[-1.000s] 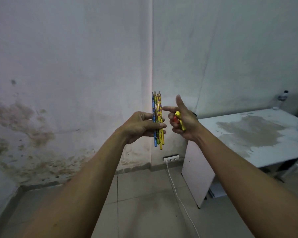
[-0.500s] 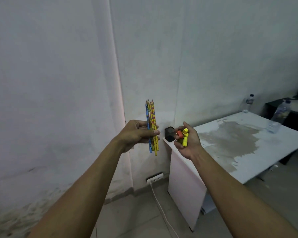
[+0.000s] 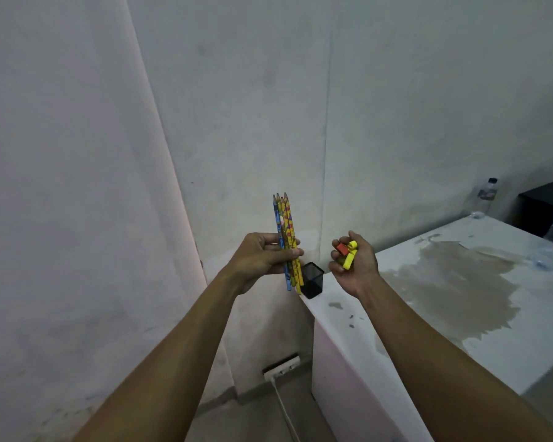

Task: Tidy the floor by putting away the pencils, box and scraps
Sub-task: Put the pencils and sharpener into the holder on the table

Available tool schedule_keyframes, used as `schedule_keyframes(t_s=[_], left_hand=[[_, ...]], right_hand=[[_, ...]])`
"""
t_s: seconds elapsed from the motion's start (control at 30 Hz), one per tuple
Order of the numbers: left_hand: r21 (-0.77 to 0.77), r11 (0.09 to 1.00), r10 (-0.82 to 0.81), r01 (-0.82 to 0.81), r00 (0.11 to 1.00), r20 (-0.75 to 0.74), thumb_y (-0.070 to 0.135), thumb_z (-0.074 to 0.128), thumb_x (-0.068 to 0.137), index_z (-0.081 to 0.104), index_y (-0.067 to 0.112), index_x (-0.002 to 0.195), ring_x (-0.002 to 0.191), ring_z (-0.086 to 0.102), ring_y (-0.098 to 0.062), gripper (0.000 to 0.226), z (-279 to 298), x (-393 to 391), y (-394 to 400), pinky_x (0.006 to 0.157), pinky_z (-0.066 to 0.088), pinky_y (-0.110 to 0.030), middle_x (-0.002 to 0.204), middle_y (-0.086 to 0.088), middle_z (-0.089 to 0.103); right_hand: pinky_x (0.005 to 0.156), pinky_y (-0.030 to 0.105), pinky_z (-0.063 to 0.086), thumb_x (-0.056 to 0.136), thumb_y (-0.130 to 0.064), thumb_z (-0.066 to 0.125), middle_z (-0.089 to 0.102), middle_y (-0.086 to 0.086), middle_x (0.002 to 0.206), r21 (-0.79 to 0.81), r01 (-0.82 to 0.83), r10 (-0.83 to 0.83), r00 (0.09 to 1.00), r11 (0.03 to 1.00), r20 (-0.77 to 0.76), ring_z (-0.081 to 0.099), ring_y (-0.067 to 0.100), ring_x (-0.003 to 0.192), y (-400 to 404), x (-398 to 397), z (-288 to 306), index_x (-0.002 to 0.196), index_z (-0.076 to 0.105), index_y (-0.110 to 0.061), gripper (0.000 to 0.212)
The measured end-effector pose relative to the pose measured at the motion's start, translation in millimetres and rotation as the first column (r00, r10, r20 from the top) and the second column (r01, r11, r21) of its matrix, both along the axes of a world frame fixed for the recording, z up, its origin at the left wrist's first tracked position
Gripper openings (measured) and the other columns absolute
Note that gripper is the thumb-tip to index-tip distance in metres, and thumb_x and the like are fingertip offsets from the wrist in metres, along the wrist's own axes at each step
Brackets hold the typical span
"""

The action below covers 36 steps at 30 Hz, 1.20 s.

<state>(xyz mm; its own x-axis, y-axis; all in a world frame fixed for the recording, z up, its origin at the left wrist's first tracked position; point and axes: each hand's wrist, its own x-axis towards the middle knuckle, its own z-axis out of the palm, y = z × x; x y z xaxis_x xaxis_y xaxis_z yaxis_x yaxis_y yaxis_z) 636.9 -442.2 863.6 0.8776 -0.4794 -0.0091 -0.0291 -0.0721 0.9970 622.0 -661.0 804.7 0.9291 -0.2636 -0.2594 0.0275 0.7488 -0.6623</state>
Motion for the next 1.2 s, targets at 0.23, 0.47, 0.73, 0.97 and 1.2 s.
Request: schedule_keyframes(t_s=[0.23,0.47,0.73,0.97,1.2], left_hand=[[-0.026,0.998,0.064,-0.065,0.997,-0.052,0.001,0.075,0.086,0.073,0.006,0.109,0.092,0.079,-0.031,0.023,-22.6,92.0,-59.7,0.082,0.064,-0.040,0.105,-0.018,0.079],[-0.006,0.999,0.047,-0.048,0.991,-0.122,0.000,0.070,0.091,0.070,0.001,0.119,0.092,0.079,-0.029,0.028,-73.0,166.3,-93.5,0.083,0.064,-0.041,0.107,-0.015,0.079],[-0.038,0.998,0.045,-0.050,0.993,-0.107,-0.002,0.068,0.091,0.066,-0.005,0.123,0.081,0.079,-0.020,0.031,-127.9,235.0,-111.9,0.073,0.064,-0.031,0.098,-0.011,0.078],[-0.119,0.992,0.029,-0.047,0.988,-0.149,-0.001,0.069,0.091,0.072,0.004,0.113,0.084,0.079,-0.019,0.023,-191.3,281.5,-125.8,0.074,0.063,-0.030,0.092,-0.002,0.080],[-0.049,0.998,0.024,-0.029,0.995,-0.094,0.006,0.074,0.089,0.073,0.008,0.117,0.098,0.077,-0.020,0.028,-217.7,294.7,-129.1,0.089,0.062,-0.040,0.108,-0.010,0.080]], right_hand=[[0.039,0.020,0.029,0.102,-0.037,0.052,0.065,0.003,0.066,-0.006,-0.071,0.071,0.993,0.997,-0.098,0.049,0.013,0.049,-50.8,94.3,-25.5,0.074,0.062,-0.014,0.038],[0.038,0.020,0.039,0.100,-0.038,0.058,0.062,0.006,0.068,0.046,-0.091,0.099,0.975,0.995,-0.200,0.054,0.013,0.051,-63.3,154.0,-78.1,0.074,0.060,-0.011,0.037],[0.043,0.019,0.040,0.096,-0.027,0.070,0.058,0.003,0.070,0.019,0.042,-0.037,0.973,0.999,-0.229,0.050,0.011,0.054,-71.4,214.1,-129.8,0.086,0.058,-0.012,0.022],[0.050,0.028,0.039,0.092,-0.029,0.076,0.059,0.006,0.069,-0.123,0.241,-0.269,0.904,0.963,-0.333,0.045,0.014,0.049,-79.2,281.0,-189.9,0.089,0.061,-0.006,0.028],[0.054,0.032,0.050,0.091,-0.038,0.076,0.058,0.008,0.062,-0.358,0.268,-0.382,0.874,0.895,-0.300,0.052,0.020,0.053,-79.7,312.3,-226.3,0.068,0.061,-0.009,0.040]])
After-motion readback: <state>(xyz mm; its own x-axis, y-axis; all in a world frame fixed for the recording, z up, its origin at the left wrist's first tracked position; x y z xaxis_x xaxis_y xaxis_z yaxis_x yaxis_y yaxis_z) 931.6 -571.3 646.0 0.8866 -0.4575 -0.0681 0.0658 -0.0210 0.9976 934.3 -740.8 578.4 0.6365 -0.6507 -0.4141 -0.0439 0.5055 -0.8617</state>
